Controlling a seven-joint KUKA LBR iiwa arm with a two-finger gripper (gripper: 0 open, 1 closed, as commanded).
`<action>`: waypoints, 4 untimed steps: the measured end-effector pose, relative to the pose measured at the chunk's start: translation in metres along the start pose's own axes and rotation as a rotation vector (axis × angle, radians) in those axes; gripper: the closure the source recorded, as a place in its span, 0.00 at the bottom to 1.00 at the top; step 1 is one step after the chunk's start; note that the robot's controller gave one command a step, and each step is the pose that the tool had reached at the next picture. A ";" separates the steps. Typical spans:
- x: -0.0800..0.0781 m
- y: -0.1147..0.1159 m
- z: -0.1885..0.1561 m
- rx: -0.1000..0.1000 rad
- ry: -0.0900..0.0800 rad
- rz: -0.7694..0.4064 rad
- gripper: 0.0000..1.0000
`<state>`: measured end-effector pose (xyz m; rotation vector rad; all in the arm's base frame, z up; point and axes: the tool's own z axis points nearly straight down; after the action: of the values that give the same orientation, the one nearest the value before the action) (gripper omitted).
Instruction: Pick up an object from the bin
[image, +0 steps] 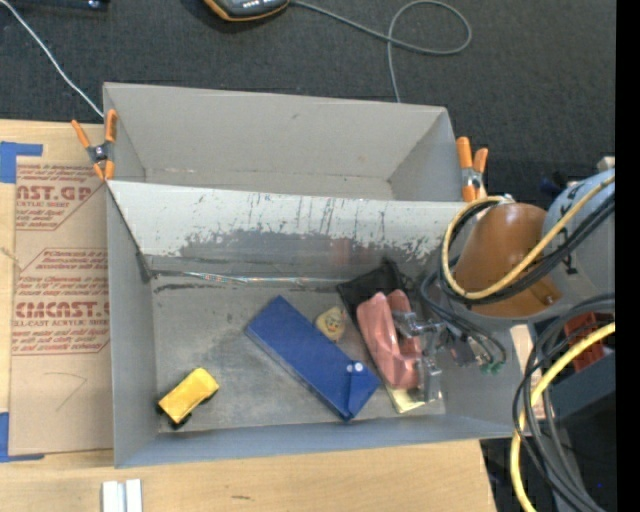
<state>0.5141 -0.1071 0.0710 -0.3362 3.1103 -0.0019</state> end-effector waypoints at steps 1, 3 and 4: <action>0.000 0.000 0.000 0.000 0.000 0.000 1.00; 0.000 0.000 0.000 0.001 0.000 0.000 1.00; 0.000 0.000 0.000 0.001 0.000 0.000 1.00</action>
Offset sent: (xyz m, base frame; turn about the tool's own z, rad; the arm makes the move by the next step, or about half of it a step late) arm 0.0000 0.0000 0.0000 0.0000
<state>0.5141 -0.1071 0.0712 -0.3364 3.1103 -0.0028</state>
